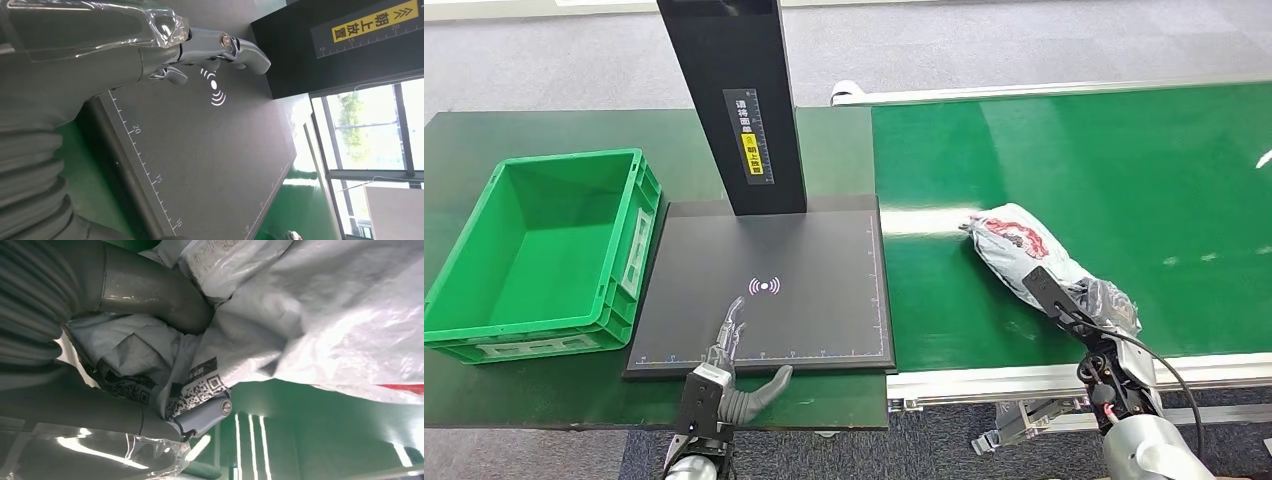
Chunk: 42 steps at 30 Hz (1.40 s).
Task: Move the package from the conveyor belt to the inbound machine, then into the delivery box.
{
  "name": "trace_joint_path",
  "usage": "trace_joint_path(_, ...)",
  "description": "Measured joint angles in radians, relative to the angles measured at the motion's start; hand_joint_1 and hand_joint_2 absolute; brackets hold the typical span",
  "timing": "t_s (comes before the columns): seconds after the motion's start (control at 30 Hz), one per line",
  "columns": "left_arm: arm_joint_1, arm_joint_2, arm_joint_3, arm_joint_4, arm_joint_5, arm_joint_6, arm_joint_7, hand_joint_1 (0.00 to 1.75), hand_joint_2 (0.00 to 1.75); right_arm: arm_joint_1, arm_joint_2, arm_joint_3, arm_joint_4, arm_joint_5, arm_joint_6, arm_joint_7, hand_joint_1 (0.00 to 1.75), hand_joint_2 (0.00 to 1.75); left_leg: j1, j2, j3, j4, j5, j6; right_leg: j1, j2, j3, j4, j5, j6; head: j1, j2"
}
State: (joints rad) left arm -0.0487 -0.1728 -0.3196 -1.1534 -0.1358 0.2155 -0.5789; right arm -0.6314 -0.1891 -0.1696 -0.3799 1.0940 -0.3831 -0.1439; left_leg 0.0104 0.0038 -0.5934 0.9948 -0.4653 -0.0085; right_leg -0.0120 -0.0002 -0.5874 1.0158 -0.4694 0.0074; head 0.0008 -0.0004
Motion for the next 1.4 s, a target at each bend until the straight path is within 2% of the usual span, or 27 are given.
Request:
trace_joint_path(0.13, 0.01, 0.003, 0.001, -0.017, -0.003, 0.024, -0.001, 0.0, 1.75, 0.017, 0.008, -0.025, -0.034, -0.165, 0.035, -0.178, 1.75, 1.75, 0.0, 0.0, 0.0, 0.0, 0.0, 0.0, 0.0, 0.0, 0.0, 0.0, 0.0, 0.0, 0.0, 0.0)
trace_joint_path(0.2, 0.019, 0.008, 0.007, -0.037, -0.007, 0.044, -0.002, 0.0, 1.75, 0.045, 0.016, -0.035, -0.101, -0.287, 0.079, -0.277, 1.75, 1.75, 0.0, -0.001, 0.0, 0.0, 0.0, 0.0, 0.0, 0.0, 0.0, 0.0, 0.0, 0.0, 0.0, 0.0)
trace_joint_path(0.27, 0.03, 0.015, 0.022, -0.062, -0.01, 0.063, -0.003, 0.0, 1.75, 0.09, 0.025, -0.034, -0.217, -0.41, 0.133, -0.33, 1.75, 1.75, 0.0, -0.001, -0.001, 0.0, 0.0, 0.0, 0.0, 0.0, 0.0, 0.0, 0.0, 0.0, 0.0, 0.0)
trace_joint_path(0.37, 0.045, 0.027, 0.054, -0.099, -0.012, 0.082, -0.006, 0.0, 1.75, 0.16, 0.037, -0.002, -0.442, -0.528, 0.186, -0.322, 1.75, 1.75, 0.0, 0.0, -0.001, 0.0, 0.0, 0.0, 0.0, 0.0, -0.001, 0.0, 0.0, 0.0, 0.0, 0.0)
trace_joint_path(0.53, 0.056, 0.038, 0.098, -0.137, -0.018, 0.092, -0.008, 0.0, 1.75, 0.22, 0.043, 0.076, -0.71, -0.561, 0.202, -0.279, 1.75, 1.75, 0.0, 0.0, -0.001, 0.0, 0.0, 0.0, 0.0, 0.0, -0.001, 0.0, 0.0, 0.0, 0.0, 0.0)
trace_joint_path(0.87, 0.066, 0.045, 0.15, -0.161, -0.022, 0.101, -0.01, 0.0, 1.75, 0.248, 0.046, 0.185, -0.899, -0.565, 0.218, -0.283, 1.75, 1.75, 0.0, 0.0, -0.001, 0.0, 0.0, 0.0, 0.0, 0.0, -0.001, 0.0, 0.0, 0.0, 0.0, 0.0)
trace_joint_path(1.1, 0.043, 0.047, 0.193, -0.165, -0.036, 0.091, -0.017, 0.0, 1.75, 0.181, 0.082, 0.349, -0.94, -0.579, 0.301, -0.244, 1.75, 1.75, 0.001, 0.001, -0.001, 0.0, 0.001, 0.0, 0.001, 0.0, -0.001, 0.001, 0.0, 0.0, 0.0, 0.0)
trace_joint_path(1.23, 0.004, 0.046, 0.2, -0.149, -0.041, 0.081, -0.016, 0.0, 1.75, 0.131, 0.157, 0.46, -0.883, -0.576, 0.379, -0.228, 1.75, 1.75, 0.001, 0.002, 0.0, 0.0, 0.001, 0.0, 0.001, 0.0, 0.0, 0.001, 0.0, 0.0, 0.0, 0.0)
trace_joint_path(1.4, -0.034, 0.039, 0.202, -0.117, -0.042, 0.071, -0.008, 0.0, 1.75, 0.095, 0.246, 0.582, -0.729, -0.588, 0.383, -0.237, 1.75, 1.75, 0.001, 0.001, 0.0, 0.0, 0.001, 0.0, 0.001, 0.0, 0.0, 0.001, 0.0, 0.0, 0.0, 0.0)
